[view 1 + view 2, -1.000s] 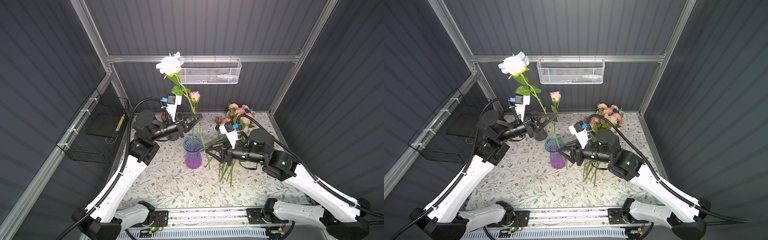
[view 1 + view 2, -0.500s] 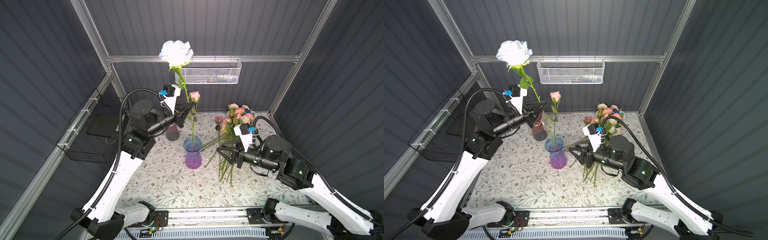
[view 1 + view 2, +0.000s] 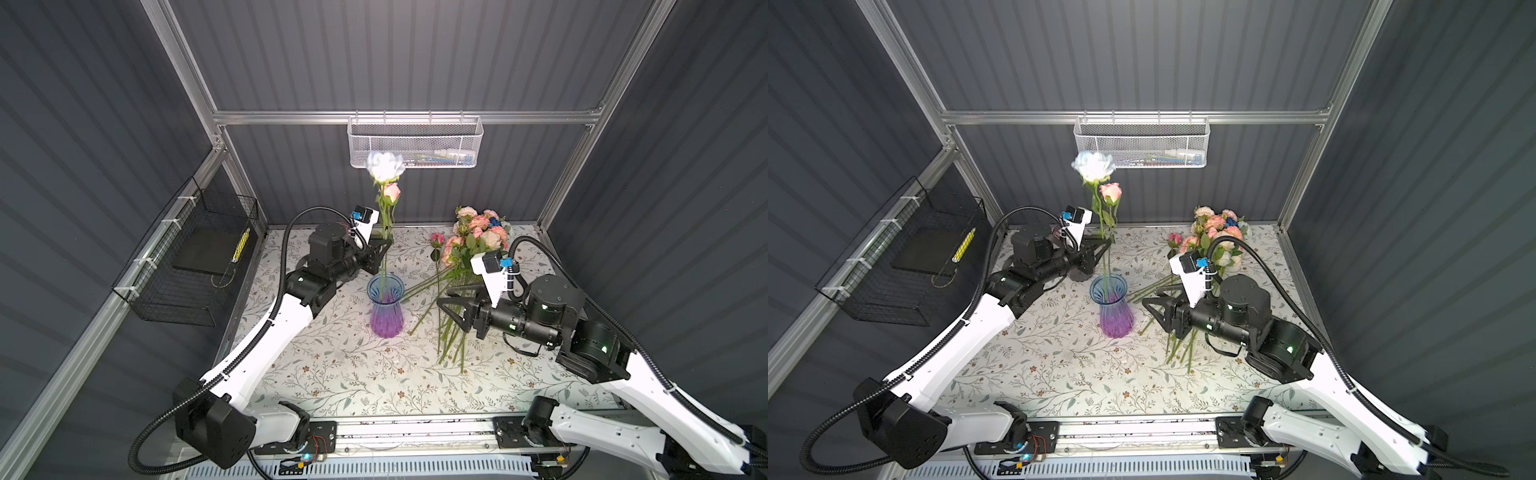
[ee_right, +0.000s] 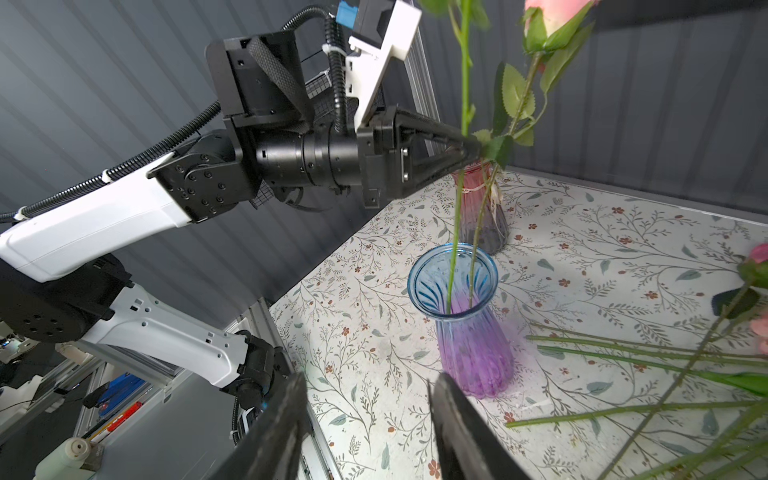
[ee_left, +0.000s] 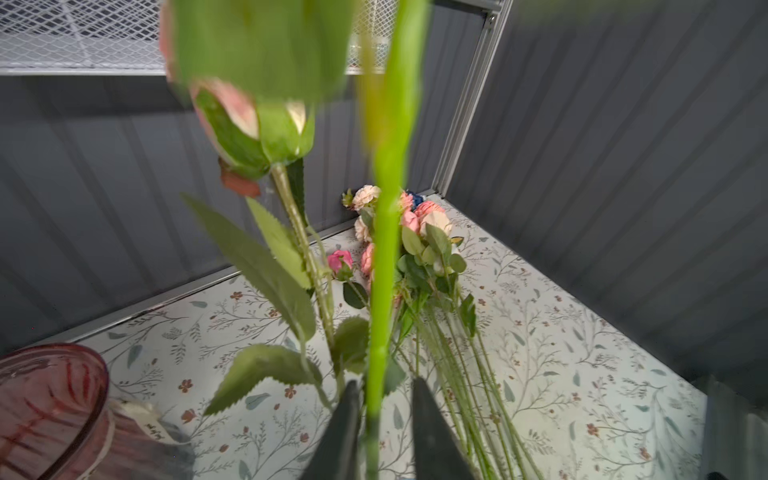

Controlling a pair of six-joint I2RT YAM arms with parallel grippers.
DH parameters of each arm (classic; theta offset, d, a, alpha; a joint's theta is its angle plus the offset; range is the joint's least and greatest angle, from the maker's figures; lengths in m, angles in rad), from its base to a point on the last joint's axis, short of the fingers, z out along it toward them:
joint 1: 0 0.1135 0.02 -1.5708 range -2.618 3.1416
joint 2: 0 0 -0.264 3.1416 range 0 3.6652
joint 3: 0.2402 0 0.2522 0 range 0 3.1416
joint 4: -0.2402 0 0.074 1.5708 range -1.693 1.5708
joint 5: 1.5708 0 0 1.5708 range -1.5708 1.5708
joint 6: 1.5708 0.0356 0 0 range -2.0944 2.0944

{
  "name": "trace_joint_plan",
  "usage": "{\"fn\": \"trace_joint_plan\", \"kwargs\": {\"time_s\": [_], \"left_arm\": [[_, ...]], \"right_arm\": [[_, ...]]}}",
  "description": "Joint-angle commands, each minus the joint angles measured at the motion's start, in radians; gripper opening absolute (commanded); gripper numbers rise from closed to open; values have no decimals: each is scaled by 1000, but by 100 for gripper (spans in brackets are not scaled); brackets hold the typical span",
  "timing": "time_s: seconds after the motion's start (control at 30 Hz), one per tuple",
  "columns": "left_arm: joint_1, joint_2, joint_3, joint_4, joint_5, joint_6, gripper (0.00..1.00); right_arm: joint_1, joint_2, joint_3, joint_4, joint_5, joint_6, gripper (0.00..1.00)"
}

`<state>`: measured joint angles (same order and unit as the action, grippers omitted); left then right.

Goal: Arrange the flowers into the vase
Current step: 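Lower the white rose stem into the blue-purple vase with the left gripper, then hold the roses in the vase with left gripper while right grasps a pink rose stem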

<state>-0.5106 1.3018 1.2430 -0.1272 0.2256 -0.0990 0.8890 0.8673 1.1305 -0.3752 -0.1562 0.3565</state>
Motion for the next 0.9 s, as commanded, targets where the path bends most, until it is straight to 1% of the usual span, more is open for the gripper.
{"fn": "trace_joint_plan", "kwargs": {"time_s": [0.0,0.07,0.23,0.4,0.53,0.7,0.87], "left_arm": [[3,-58,-25,58,-62,-60,56],[3,-83,-37,57,-89,-75,66],[3,-149,-40,50,-153,-120,85],[3,-224,-22,47,-181,-160,99],[3,-280,-34,47,-179,-188,100],[3,-364,-94,28,-188,-236,100],[3,-476,-211,10,-207,-278,100]], "right_arm": [[1,-4,-19,1,11,-10,57],[1,-2,-22,4,15,-8,60],[-1,4,-39,8,33,-2,65],[-15,10,-83,7,51,18,66],[-69,35,-145,7,33,60,63],[-207,103,-254,61,-59,149,55],[-312,274,-298,110,-97,186,45]]}}
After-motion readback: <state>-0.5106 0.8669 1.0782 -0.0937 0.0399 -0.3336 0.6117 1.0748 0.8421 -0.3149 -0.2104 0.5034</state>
